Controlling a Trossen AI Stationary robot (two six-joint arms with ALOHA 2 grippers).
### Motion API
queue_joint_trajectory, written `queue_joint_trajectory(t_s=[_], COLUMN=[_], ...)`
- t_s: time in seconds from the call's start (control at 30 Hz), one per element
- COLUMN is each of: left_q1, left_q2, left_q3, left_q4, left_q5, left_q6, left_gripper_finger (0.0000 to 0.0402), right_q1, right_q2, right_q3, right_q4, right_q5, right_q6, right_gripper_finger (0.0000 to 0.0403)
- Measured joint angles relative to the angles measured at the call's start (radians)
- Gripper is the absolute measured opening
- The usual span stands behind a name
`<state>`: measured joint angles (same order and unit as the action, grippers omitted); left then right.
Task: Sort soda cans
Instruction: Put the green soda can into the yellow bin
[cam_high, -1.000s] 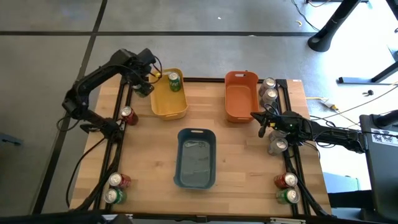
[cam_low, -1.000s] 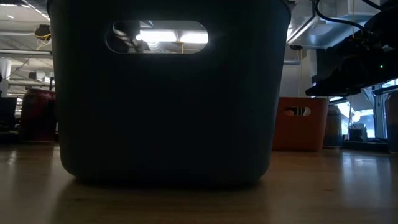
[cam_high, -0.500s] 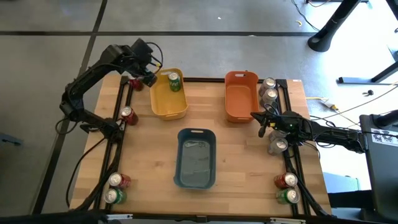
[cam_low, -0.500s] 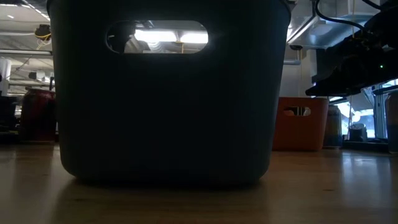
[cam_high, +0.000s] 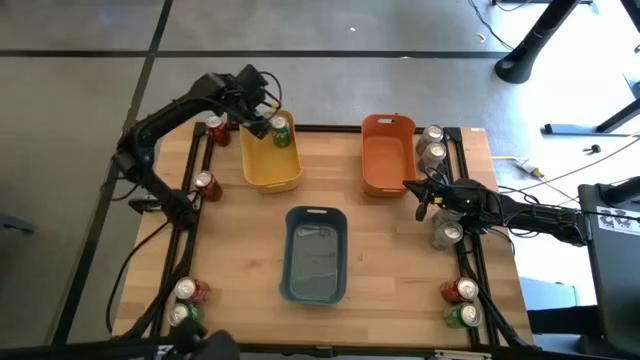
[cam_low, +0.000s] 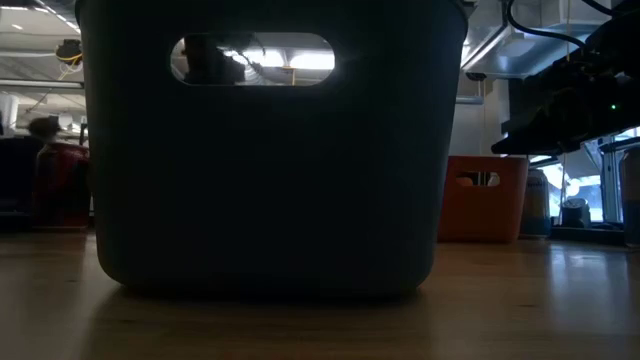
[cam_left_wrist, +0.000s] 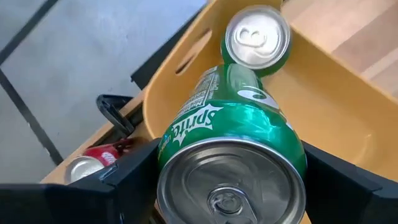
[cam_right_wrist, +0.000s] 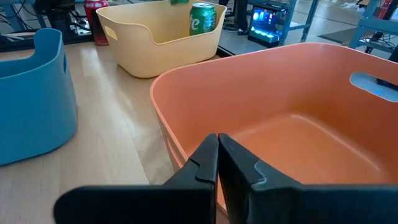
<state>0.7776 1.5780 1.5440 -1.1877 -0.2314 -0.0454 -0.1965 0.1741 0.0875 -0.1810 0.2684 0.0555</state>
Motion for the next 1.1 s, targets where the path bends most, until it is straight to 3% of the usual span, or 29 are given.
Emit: queue_joint_trajectory(t_s=[0.5, 1.1], left_q1=[0.004, 0.106], left_q2=[0.220, 0.257], left_q3=[0.000, 0.000], left_q4=[0.029, 0.111], left_q5=[-0.030, -0.028], left_q6=[0.035, 0.202], left_gripper_finger=[0.0305, 0.0305], right_q1=[0.000, 0.000], right_q2=[0.000, 0.000], right_q3=[0.000, 0.000], right_q4=[0.000, -0.001], right_q5=[0.000, 0.000], right_q6=[0.000, 0.000], right_gripper_finger=[0.0012, 0.0012])
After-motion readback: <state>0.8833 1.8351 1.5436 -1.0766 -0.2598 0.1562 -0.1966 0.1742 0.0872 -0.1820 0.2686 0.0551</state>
